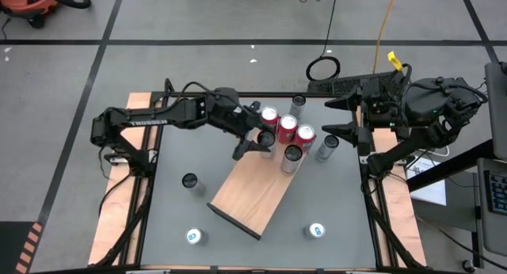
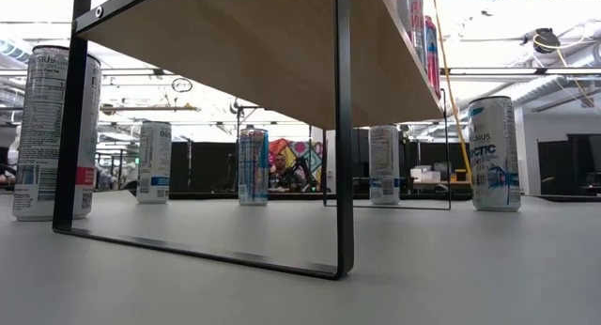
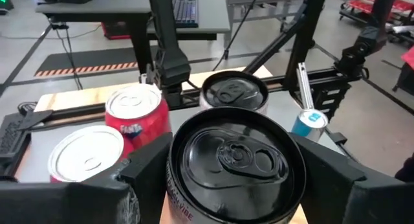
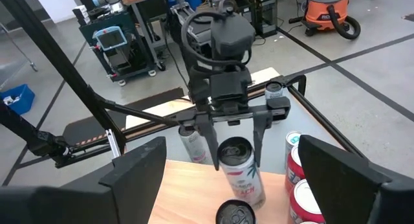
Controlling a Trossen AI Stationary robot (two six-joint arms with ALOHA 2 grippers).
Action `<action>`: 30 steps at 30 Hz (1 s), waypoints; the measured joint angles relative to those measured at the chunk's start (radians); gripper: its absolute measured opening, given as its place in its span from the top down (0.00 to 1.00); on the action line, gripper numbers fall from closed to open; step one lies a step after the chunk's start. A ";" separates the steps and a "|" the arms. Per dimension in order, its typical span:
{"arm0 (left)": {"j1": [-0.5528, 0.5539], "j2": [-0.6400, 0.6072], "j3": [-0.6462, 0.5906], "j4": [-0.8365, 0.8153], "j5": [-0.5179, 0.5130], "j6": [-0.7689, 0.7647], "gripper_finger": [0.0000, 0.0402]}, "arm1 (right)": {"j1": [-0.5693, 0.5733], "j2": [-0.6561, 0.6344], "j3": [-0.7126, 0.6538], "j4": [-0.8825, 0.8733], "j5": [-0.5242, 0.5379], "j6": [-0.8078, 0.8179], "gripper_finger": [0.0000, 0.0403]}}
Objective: Place canned beverage on shelf
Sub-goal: Put the white pink soda can on the shelf aligned with the other white pink soda can
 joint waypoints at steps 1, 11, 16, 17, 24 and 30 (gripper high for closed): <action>0.000 0.005 0.000 0.005 0.001 0.006 0.34 | 0.000 0.000 0.000 0.000 0.000 0.000 0.19; -0.014 0.052 0.000 0.033 -0.009 0.019 0.34 | 0.000 0.011 0.000 0.000 0.002 -0.006 0.19; -0.016 0.062 0.001 0.030 -0.005 0.021 0.34 | 0.000 0.020 0.000 0.000 0.002 -0.008 0.19; -0.016 0.065 0.001 0.034 -0.004 0.020 0.34 | 0.000 0.022 0.000 0.000 0.002 -0.008 0.19; -0.023 0.067 0.000 0.036 -0.019 0.027 0.34 | 0.000 0.023 0.000 0.000 0.003 -0.011 0.19; -0.025 0.067 0.000 0.035 -0.020 0.021 0.34 | 0.000 0.023 0.000 0.000 0.003 -0.011 0.19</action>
